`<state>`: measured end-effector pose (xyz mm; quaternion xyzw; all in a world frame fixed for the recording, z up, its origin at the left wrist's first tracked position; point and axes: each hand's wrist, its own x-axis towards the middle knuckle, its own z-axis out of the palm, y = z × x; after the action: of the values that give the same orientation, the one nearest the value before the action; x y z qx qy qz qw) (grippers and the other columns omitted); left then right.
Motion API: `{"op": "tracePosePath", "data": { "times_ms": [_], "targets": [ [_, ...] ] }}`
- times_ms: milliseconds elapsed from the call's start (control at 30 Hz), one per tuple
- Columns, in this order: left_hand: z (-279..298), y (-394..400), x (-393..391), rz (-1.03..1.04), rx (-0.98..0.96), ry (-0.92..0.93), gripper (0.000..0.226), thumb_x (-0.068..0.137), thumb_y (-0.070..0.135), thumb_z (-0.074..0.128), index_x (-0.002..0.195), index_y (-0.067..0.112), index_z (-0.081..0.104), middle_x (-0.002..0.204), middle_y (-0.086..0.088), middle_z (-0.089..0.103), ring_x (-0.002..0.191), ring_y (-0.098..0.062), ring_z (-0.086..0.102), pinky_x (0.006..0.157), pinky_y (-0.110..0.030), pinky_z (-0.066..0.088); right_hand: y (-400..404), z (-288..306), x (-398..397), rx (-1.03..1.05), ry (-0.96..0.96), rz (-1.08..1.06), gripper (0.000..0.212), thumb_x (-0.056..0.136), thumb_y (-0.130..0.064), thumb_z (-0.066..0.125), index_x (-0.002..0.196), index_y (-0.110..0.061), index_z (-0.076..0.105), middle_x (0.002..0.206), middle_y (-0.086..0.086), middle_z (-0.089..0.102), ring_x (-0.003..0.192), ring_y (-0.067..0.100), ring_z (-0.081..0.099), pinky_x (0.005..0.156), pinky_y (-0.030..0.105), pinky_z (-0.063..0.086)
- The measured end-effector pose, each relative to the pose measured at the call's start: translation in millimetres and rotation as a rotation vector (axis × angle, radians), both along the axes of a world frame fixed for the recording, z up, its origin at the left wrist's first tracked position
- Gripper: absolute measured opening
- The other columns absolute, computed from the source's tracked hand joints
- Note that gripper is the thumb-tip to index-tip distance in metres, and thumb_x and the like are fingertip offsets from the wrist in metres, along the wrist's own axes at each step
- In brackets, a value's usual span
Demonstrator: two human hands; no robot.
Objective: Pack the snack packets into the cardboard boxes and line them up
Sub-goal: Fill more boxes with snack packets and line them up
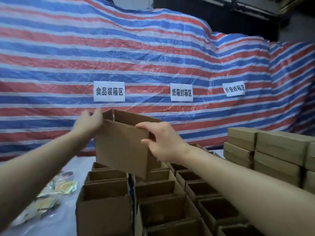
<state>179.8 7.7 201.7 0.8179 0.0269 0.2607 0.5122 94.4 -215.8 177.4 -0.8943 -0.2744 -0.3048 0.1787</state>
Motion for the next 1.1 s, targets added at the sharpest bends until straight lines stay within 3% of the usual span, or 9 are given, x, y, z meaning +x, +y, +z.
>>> {"op": "tracePosePath", "data": {
  "times_ms": [100,167,233,400,500,633,833,1000,1100],
  "targets": [
    [11.2,56.6,-71.7,-0.245,-0.154,0.158,0.049,0.100,0.046,0.048,0.122,0.005,0.060,0.105,-0.020,0.067,0.089,-0.033,0.064,0.065,-0.032,0.057,35.2,-1.5,-55.4,-0.052,0.030,0.134,0.053,0.094,-0.013,0.069,0.143,-0.022,0.054,0.135,-0.005,0.062,0.123,0.005,0.053,0.103,0.019,0.044],
    [-0.5,85.3,-117.6,-0.380,-0.129,0.283,0.029,0.100,0.034,0.054,0.110,0.008,0.062,0.076,-0.013,0.066,0.060,-0.024,0.062,0.046,-0.025,0.047,49.4,-5.0,-83.9,-0.080,0.038,0.207,0.050,0.093,-0.011,0.070,0.140,-0.021,0.057,0.122,-0.013,0.063,0.109,-0.017,0.048,0.086,0.000,0.037],
    [-24.1,105.6,-152.1,-0.399,-0.081,0.362,0.012,0.101,0.015,0.052,0.104,0.010,0.062,0.072,-0.009,0.067,0.055,-0.016,0.063,0.047,-0.025,0.049,58.6,-19.1,-104.6,-0.127,0.045,0.260,0.048,0.092,-0.011,0.072,0.137,-0.021,0.061,0.107,-0.022,0.055,0.099,-0.018,0.046,0.084,0.001,0.037],
    [-106.5,129.5,-195.9,-0.309,-0.198,0.448,0.038,0.089,-0.015,0.032,0.085,0.010,0.061,0.055,-0.007,0.057,0.044,-0.017,0.055,0.043,-0.022,0.041,72.1,-85.6,-129.7,-0.204,0.253,0.252,0.050,0.093,-0.018,0.071,0.135,-0.041,0.057,0.111,-0.033,0.052,0.112,-0.003,0.051,0.097,0.023,0.051],
    [-153.8,136.4,-215.5,-0.251,-0.204,0.486,0.042,0.083,-0.016,0.030,0.081,0.012,0.061,0.061,-0.011,0.059,0.049,-0.020,0.056,0.044,-0.023,0.037,84.0,-117.6,-143.7,-0.241,0.441,0.227,0.044,0.093,-0.022,0.071,0.128,-0.045,0.057,0.107,-0.030,0.057,0.108,-0.007,0.052,0.092,0.020,0.050],
    [-194.9,130.1,-235.3,-0.240,-0.232,0.553,0.044,0.090,-0.008,0.030,0.112,0.019,0.057,0.092,-0.012,0.067,0.059,-0.019,0.065,0.038,-0.024,0.040,92.0,-142.6,-156.3,-0.338,0.581,0.176,0.034,0.093,-0.019,0.069,0.117,-0.041,0.060,0.111,-0.017,0.062,0.104,0.003,0.059,0.091,0.028,0.053],
    [-228.2,116.9,-244.5,-0.213,-0.206,0.545,0.034,0.098,-0.004,0.030,0.117,0.018,0.048,0.102,-0.008,0.060,0.091,-0.022,0.061,0.066,-0.032,0.055,96.1,-169.2,-159.7,-0.484,0.628,0.136,0.020,0.093,-0.021,0.067,0.109,-0.031,0.058,0.099,-0.011,0.057,0.093,0.009,0.057,0.080,0.029,0.051],
    [-232.0,114.6,-243.9,-0.205,-0.197,0.547,0.037,0.094,-0.008,0.028,0.110,0.017,0.050,0.105,-0.012,0.060,0.097,-0.027,0.061,0.082,-0.045,0.057,104.1,-170.8,-151.1,-0.193,0.569,0.097,0.026,0.092,-0.063,0.053,0.098,-0.038,0.060,0.095,-0.016,0.061,0.089,0.003,0.059,0.076,0.024,0.053],
    [-234.7,108.0,-242.6,-0.198,-0.217,0.535,0.039,0.092,-0.011,0.029,0.105,0.017,0.052,0.104,-0.016,0.061,0.097,-0.028,0.061,0.082,-0.044,0.058,118.2,-172.5,-141.2,-0.051,0.433,-0.022,0.040,0.096,-0.064,0.042,0.127,-0.041,0.055,0.125,-0.020,0.057,0.116,0.001,0.052,0.102,0.032,0.048]
  ]
}}
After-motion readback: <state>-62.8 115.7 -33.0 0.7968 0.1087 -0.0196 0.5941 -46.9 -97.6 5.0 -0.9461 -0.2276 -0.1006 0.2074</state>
